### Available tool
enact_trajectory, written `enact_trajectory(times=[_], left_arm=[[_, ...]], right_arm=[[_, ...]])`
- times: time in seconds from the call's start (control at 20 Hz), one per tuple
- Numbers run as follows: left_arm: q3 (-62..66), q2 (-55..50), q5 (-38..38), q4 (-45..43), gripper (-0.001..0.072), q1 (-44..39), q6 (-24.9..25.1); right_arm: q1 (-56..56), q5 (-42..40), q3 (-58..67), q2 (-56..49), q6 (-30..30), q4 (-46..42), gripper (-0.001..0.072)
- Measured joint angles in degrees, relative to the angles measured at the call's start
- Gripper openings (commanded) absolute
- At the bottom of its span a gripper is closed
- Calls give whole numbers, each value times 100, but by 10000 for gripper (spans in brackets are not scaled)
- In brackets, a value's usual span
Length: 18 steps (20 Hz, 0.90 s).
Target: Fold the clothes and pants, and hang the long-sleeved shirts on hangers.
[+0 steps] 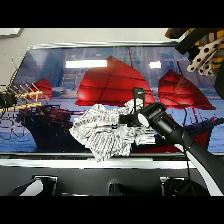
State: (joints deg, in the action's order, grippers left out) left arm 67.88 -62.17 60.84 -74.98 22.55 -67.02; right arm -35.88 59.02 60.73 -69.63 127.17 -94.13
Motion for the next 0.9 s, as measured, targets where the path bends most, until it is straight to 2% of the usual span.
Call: enact_trajectory(times=[0.1, 0.35, 0.6, 0.75, 0.9], left_arm=[[7, 339, 232, -24, 13, -459, -129], [-127, 1384, 249, -101, 13, -1526, -466], [-946, 2411, 848, 131, 14, -2632, -529], [-1633, 3123, 944, 455, 15, -3226, -542], [-2070, 3718, 992, 807, 16, -3757, -542]], right_arm=[[2, 59, 7, 0, 96, -240, 30], [2, 140, 9, 0, 282, -612, 30], [205, 407, 11, -48, 1156, -1165, 29], [612, 415, 9, -101, 1670, -1034, 29], [992, 313, 11, -162, 1803, -625, 30]])
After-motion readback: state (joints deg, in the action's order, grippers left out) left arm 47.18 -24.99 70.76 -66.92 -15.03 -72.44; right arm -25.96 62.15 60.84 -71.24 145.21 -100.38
